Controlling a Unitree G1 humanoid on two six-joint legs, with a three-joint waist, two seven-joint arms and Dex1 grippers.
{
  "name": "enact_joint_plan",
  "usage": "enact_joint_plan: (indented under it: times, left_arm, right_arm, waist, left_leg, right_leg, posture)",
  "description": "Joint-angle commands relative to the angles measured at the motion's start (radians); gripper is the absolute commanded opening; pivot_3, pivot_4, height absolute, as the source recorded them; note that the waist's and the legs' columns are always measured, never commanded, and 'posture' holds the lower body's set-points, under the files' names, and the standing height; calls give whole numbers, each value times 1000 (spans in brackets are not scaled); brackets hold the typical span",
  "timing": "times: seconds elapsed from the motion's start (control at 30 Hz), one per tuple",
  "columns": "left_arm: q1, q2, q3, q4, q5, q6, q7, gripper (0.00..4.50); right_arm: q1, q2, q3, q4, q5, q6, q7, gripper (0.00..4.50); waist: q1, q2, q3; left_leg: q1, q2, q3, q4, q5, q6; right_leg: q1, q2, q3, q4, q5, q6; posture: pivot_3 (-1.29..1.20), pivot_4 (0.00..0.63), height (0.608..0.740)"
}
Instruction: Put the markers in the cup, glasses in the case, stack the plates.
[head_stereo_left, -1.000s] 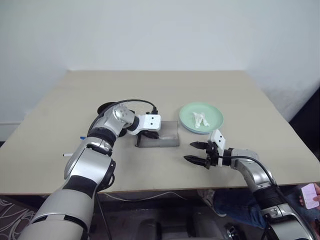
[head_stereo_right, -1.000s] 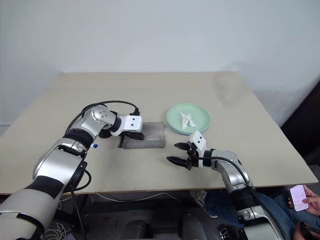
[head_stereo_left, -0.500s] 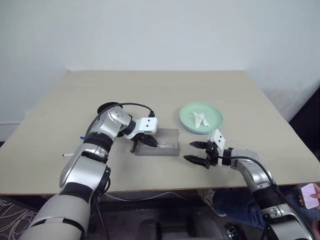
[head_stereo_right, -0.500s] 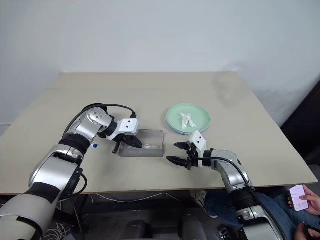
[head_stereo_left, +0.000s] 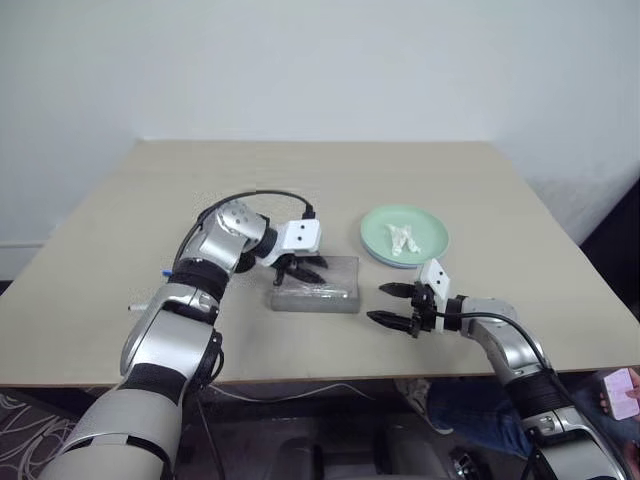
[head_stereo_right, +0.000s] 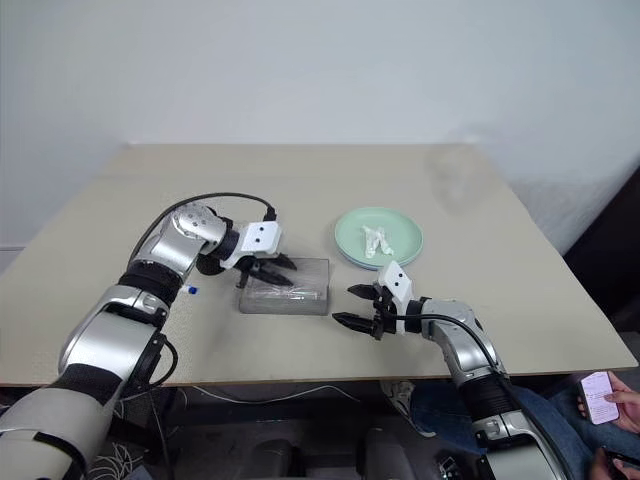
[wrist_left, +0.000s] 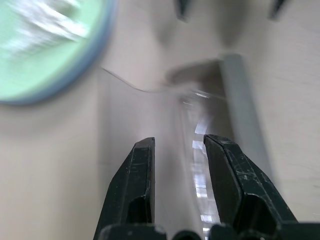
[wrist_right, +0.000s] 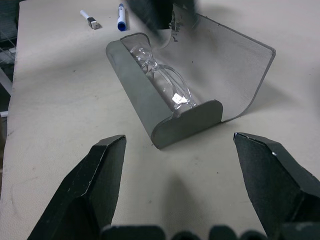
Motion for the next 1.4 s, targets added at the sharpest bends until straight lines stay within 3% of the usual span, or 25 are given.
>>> enact_joint_plan:
  times: [0.03, 0.1, 0.27, 0.53, 0.77, 0.9, 1.07, 1.27, 1.4]
  left_arm:
    - [-72, -7, 21, 35, 23, -68, 151, 1555]
    - [-93, -13, 17, 78, 44, -89, 237, 1555]
    - [-106, -11, -13, 153, 104, -151, 372, 29]
    - [-60, -21, -89, 241, 206, -127, 433, 29]
    - [-22, -9, -25, 201, 112, -83, 204, 29]
    - [51, 37, 20, 44, -1, -50, -2, 29]
    - [187, 95, 28, -227, -80, 65, -112, 29]
    - [321, 162, 18, -456, -61, 156, -55, 29]
    - [390, 185, 76, -616, -132, 257, -14, 29]
  right_arm:
    - [-31, 0, -8, -12, 3, -14, -2, 3751]
    - [-31, 1, -7, -12, 2, -14, -4, 3751]
    - [-30, 1, -8, -15, 3, -15, -7, 3751]
    - [-35, 0, -19, -41, 19, -9, -11, 3751]
    - [-31, -3, -26, -55, 30, -5, -10, 3751]
    - [-28, -5, -34, -59, 40, -3, -8, 3751]
    - [-33, -4, -33, -48, 42, -6, -7, 3751]
    - [-48, 4, -22, -32, 40, -6, -2, 3751]
    - [-49, 7, -15, -34, 41, -2, 5, 3751]
  waist:
    - [0, 0, 0]
    - [0, 0, 0]
    - [-1, 0, 0]
    - [0, 0, 0]
    - [-1, 0, 0]
    - [-1, 0, 0]
    - [-1, 0, 0]
    - [-1, 0, 0]
    - [-1, 0, 0]
  left_leg:
    - [0, 0, 0, 0, 0, 0]
    - [1, 0, 0, 0, 0, 0]
    - [1, 0, 1, 0, 0, 0]
    - [0, 0, 1, 0, 0, 0]
    - [0, 0, 1, 0, 0, 0]
    - [0, 0, 1, 0, 0, 0]
    - [0, 0, 1, 0, 0, 0]
    - [2, 0, 1, 0, 0, 0]
    - [3, 1, 1, 0, 0, 0]
  right_leg:
    - [0, 0, 0, 0, 0, 0]
    - [0, 0, 0, 0, 0, 0]
    - [0, 0, 0, 0, 0, 0]
    - [0, 0, 0, 0, 0, 0]
    - [0, 0, -1, 0, 0, 0]
    - [0, 0, -1, 0, 0, 0]
    - [0, 0, 0, 0, 0, 0]
    - [1, 0, 0, 0, 0, 0]
    - [2, 0, 0, 1, 0, 0]
  posture:
    - [0, 0, 721]
    - [0, 0, 721]
    - [0, 0, 721]
    - [0, 0, 721]
    - [0, 0, 721]
    - [0, 0, 721]
    - [0, 0, 721]
    - [0, 0, 721]
    - [0, 0, 721]
